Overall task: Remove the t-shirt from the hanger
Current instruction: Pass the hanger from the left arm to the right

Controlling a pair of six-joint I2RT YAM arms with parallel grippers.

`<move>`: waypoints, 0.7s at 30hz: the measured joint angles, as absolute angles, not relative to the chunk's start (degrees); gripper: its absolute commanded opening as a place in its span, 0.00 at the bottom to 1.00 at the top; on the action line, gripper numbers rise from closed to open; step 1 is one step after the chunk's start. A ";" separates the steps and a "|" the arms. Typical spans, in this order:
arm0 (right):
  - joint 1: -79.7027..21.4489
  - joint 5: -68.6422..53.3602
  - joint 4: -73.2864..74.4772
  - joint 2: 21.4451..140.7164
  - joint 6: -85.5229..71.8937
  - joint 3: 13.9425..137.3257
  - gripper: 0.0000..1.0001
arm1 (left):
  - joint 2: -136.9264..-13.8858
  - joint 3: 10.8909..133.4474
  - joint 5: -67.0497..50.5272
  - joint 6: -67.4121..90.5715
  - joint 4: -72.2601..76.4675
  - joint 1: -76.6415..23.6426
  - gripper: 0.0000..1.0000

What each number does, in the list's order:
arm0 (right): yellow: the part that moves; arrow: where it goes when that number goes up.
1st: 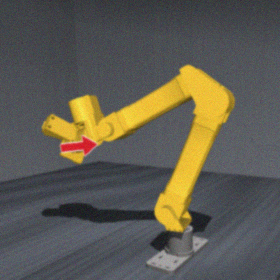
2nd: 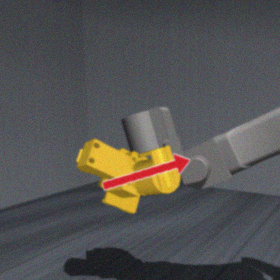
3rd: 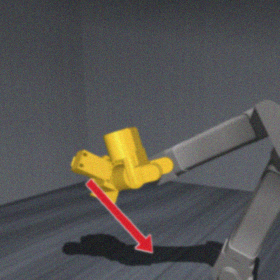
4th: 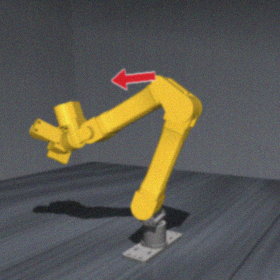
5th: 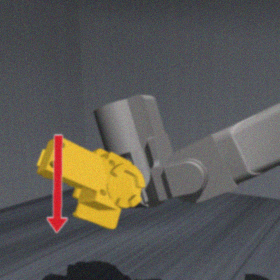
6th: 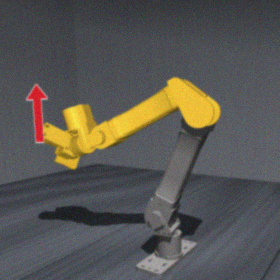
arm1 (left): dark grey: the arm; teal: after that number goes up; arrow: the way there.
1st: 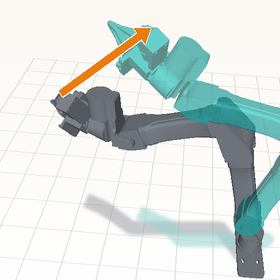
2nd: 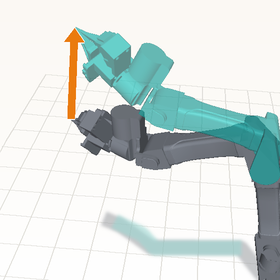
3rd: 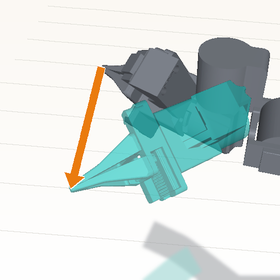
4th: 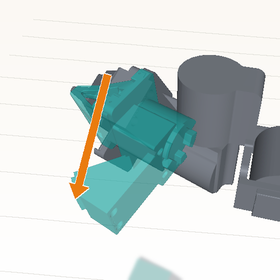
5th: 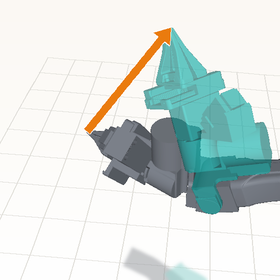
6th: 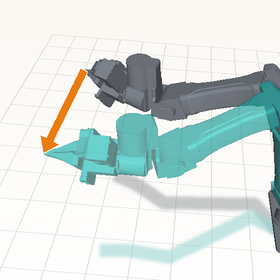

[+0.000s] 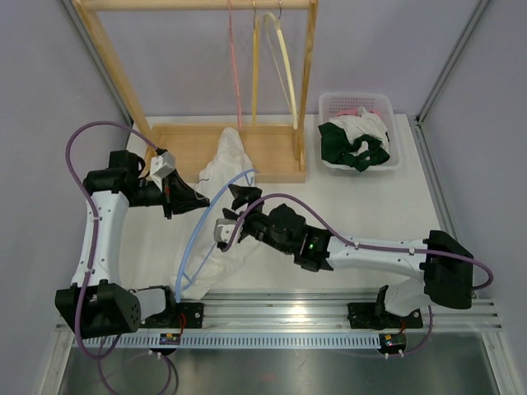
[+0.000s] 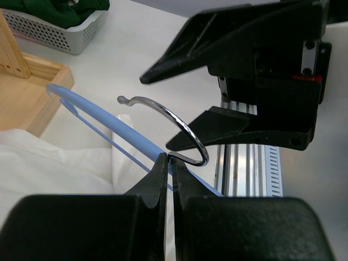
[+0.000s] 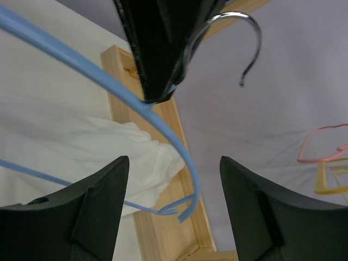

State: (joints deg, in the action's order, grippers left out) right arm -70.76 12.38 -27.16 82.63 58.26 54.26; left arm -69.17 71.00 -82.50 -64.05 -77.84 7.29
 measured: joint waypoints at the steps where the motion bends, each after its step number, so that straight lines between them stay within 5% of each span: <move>1: -69.82 11.46 -26.96 82.98 58.22 55.31 0.75 | -69.43 71.00 -82.50 -63.77 -77.82 7.29 0.00; 21: -60.84 -4.80 -17.87 87.22 54.74 60.82 0.65 | -69.49 71.00 -82.50 -61.28 -77.82 7.29 0.00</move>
State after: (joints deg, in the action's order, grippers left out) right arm -60.84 -4.80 -17.87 87.22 54.74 60.82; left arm -69.49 71.00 -82.50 -61.28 -77.82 7.29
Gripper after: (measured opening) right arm 0.664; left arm 0.012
